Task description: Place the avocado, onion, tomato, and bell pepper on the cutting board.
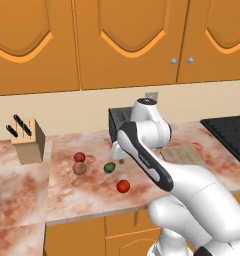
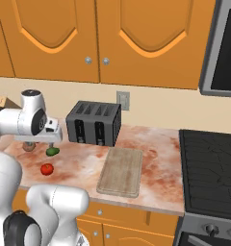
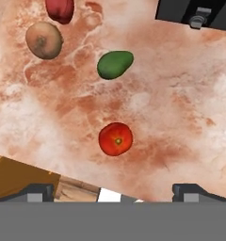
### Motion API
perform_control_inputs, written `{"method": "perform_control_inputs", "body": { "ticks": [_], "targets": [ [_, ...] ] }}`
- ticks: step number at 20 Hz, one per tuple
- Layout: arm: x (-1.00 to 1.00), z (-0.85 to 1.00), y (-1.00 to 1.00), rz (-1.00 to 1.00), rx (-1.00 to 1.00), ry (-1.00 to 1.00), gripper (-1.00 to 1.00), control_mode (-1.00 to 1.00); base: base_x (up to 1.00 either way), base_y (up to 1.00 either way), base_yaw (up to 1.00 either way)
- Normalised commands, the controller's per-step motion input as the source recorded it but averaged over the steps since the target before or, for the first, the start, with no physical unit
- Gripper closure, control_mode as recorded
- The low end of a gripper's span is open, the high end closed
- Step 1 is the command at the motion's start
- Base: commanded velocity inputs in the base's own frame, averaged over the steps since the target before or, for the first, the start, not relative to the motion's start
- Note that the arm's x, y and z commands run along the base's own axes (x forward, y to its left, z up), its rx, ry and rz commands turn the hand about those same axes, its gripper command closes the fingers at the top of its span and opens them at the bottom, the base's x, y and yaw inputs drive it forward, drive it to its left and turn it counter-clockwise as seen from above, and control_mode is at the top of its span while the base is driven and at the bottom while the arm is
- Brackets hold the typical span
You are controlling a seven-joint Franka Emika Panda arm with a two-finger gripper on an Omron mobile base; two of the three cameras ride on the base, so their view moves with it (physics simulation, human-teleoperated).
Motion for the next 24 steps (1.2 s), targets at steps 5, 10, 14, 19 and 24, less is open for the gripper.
{"method": "perform_control_inputs", "body": {
  "ticks": [5, 10, 14, 19, 24],
  "targets": [
    [0.14, -0.31, 0.11, 0.00, 0.00, 0.06, -1.00, -1.00, 0.00, 0.00, 0.00],
    [0.06, -0.29, 0.01, 0.00, 0.00, 0.05, -1.00, -1.00, 0.00, 0.00, 0.00],
    [0.04, -0.25, 0.00, 0.00, 0.00, 0.04, -1.00, -1.00, 0.00, 0.00, 0.00],
    [0.01, -0.22, 0.00, 0.00, 0.00, 0.01, -1.00, -1.00, 0.00, 0.00, 0.00],
    [0.00, -0.21, 0.00, 0.01, 0.00, 0.00, -1.00, -1.00, 0.00, 0.00, 0.00]
  ]
}}
